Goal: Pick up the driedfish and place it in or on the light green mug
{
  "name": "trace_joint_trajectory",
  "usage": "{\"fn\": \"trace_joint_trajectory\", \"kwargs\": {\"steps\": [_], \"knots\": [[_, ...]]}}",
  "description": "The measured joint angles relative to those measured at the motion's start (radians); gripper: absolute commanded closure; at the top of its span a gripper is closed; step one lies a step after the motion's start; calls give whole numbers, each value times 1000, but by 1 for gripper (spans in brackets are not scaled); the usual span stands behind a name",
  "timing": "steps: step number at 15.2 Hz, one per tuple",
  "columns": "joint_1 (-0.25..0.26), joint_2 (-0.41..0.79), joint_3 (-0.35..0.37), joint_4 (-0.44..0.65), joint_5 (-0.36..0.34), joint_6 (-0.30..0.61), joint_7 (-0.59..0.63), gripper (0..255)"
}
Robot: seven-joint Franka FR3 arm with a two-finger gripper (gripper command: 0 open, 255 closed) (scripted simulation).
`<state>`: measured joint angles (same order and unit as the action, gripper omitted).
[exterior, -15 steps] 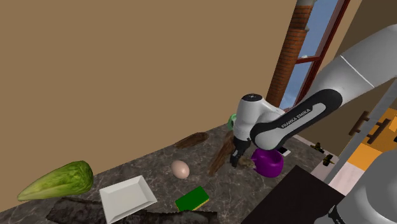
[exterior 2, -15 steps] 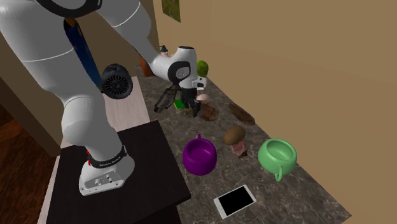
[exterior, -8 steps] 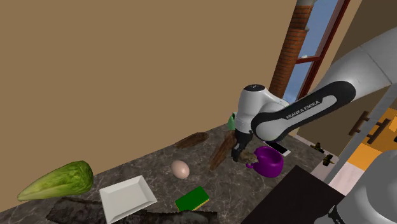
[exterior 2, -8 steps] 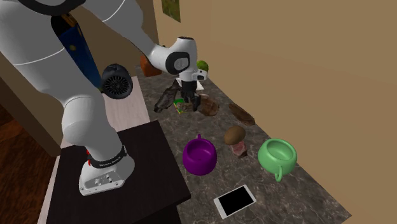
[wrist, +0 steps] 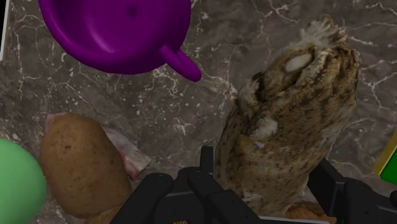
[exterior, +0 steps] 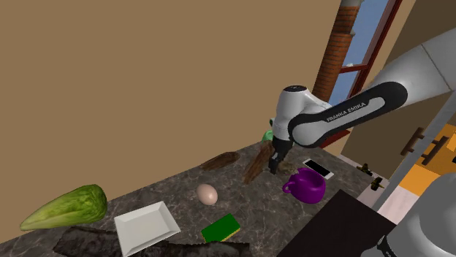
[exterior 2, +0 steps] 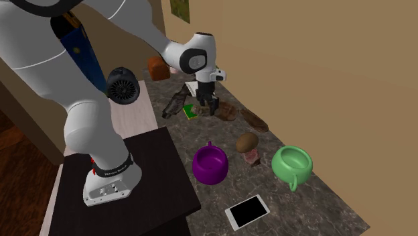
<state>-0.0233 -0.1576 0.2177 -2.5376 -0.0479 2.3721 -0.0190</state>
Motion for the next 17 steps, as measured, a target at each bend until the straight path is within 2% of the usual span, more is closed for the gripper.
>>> {"fn": "trace_joint_trajectory", "kwargs": {"steps": [5,13,17], "knots": [[-62,67,-68,68,-31,4,-105,255],[-151,234,-160,268,-53,-20,-272,255],[-189,309,-190,394,-48,-65,-347,255]]}}
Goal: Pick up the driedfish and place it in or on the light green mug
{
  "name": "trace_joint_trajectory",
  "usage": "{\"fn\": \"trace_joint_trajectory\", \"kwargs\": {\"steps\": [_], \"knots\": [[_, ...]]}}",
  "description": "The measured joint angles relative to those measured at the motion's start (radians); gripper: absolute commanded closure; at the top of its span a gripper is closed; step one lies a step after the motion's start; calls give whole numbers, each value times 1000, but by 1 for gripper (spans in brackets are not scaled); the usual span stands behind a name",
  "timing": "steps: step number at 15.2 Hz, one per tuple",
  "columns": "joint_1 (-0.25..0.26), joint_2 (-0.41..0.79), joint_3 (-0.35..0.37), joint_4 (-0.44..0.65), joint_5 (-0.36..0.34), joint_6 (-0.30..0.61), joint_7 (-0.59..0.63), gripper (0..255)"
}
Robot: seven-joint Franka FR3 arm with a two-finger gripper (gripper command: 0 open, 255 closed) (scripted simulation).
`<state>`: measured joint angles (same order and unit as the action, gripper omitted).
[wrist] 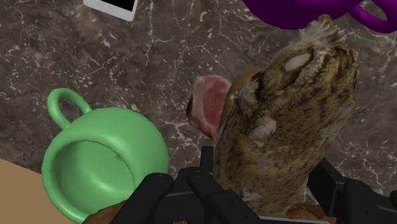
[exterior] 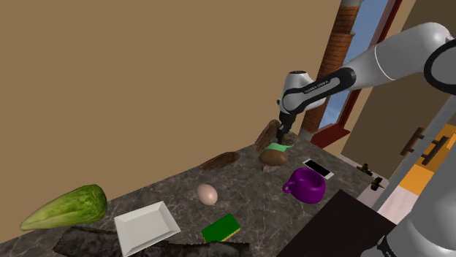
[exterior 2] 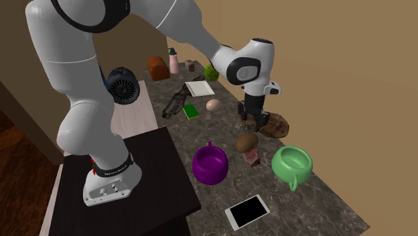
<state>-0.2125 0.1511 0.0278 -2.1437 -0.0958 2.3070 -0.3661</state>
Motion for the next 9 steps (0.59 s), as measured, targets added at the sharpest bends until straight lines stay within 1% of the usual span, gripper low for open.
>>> {"fn": "trace_joint_trajectory", "kwargs": {"steps": [5,9], "knots": [[-54,126,-33,172,12,-40,-96,255],[-94,240,-49,345,26,-95,-163,255]]}}
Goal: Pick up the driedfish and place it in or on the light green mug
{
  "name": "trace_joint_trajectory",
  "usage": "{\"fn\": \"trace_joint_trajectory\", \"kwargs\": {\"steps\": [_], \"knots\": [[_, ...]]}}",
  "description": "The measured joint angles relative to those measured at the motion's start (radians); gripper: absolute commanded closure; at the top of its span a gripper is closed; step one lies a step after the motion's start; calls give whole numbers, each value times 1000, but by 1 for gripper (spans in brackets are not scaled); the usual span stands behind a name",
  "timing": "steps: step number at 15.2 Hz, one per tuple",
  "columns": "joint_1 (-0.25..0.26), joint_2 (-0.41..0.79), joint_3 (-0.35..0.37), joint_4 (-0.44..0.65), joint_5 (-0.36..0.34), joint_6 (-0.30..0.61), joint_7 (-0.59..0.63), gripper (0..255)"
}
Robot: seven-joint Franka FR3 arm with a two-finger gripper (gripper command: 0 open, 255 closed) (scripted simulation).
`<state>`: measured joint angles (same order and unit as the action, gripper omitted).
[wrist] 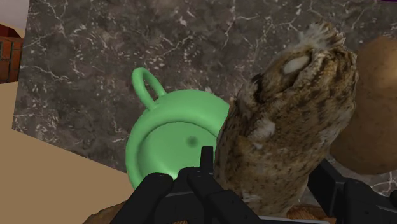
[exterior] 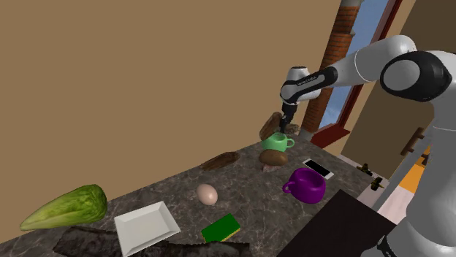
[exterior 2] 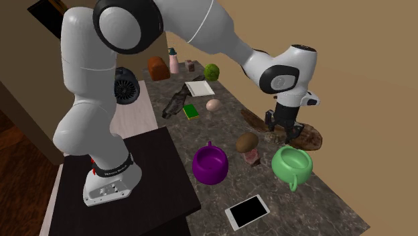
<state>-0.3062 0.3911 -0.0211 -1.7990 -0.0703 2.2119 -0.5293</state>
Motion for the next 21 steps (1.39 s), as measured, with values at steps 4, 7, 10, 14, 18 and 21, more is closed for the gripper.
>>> {"fn": "trace_joint_trajectory", "kwargs": {"steps": [4,7,10,14,18,21], "knots": [[-38,128,-10,197,13,-66,-56,255],[-60,209,-14,326,21,-112,-86,255],[-66,235,-15,335,22,-95,-93,255],[-67,260,-15,322,21,-57,-92,255],[-68,288,-15,311,21,-18,-91,255],[-69,308,-15,307,21,9,-90,255]]}}
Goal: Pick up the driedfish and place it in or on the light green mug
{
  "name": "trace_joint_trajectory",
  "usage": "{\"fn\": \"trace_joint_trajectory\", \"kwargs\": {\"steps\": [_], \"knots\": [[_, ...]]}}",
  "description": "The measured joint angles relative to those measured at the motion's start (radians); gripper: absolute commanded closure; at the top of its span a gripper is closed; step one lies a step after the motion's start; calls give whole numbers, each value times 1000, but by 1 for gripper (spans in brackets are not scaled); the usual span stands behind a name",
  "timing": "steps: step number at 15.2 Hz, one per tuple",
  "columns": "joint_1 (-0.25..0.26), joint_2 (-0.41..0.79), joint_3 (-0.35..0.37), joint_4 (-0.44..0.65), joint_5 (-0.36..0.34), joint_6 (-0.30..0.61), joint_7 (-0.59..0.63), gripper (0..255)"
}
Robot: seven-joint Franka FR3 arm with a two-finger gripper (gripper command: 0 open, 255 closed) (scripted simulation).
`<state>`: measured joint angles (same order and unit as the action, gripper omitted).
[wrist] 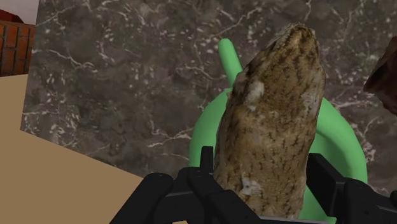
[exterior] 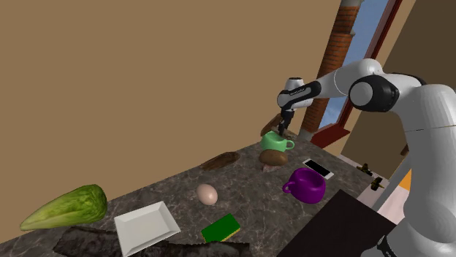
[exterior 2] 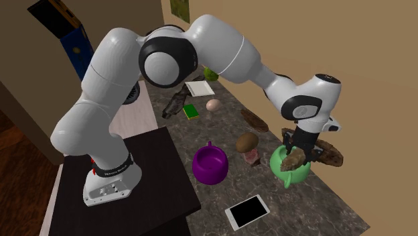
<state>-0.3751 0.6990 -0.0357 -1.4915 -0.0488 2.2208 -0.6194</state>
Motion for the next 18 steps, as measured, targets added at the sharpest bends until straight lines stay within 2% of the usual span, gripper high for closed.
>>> {"fn": "trace_joint_trajectory", "kwargs": {"steps": [6,7,14,18], "knots": [[1,3,-1,-2,-1,10,2,255],[1,3,-1,-1,-1,10,2,0],[1,-4,0,-9,0,2,1,0],[7,-55,0,12,-1,-68,4,0]]}}
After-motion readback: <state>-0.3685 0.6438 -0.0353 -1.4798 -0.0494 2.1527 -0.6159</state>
